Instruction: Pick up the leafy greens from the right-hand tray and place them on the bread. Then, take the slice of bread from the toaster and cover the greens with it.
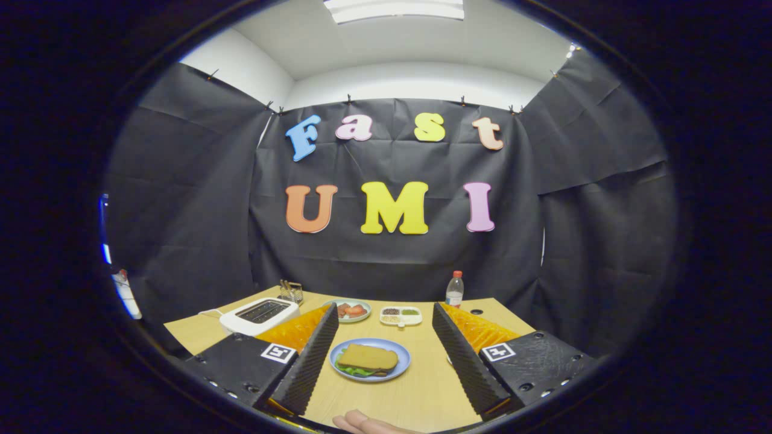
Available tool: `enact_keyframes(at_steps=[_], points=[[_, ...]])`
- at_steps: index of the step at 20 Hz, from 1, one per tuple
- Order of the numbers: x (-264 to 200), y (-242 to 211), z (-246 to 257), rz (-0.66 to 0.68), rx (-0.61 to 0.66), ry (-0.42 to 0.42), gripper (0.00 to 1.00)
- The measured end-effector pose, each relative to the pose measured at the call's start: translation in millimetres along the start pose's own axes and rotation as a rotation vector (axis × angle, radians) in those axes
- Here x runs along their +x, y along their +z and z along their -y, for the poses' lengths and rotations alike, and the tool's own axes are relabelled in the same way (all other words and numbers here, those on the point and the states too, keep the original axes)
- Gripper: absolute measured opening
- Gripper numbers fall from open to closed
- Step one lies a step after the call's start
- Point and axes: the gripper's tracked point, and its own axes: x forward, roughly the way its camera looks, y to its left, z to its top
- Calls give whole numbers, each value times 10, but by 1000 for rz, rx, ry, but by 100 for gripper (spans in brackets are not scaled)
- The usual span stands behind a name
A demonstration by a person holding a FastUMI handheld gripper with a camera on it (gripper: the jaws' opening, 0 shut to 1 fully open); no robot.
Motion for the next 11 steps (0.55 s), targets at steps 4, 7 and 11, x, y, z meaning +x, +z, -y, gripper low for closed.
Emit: enact_keyframes(at_steps=[4,7,11], points=[[-100,48,-8,0,5,-3,96],[-202,102,26,7,12,-11,96],[-314,155,39,18,4,-10,96]])
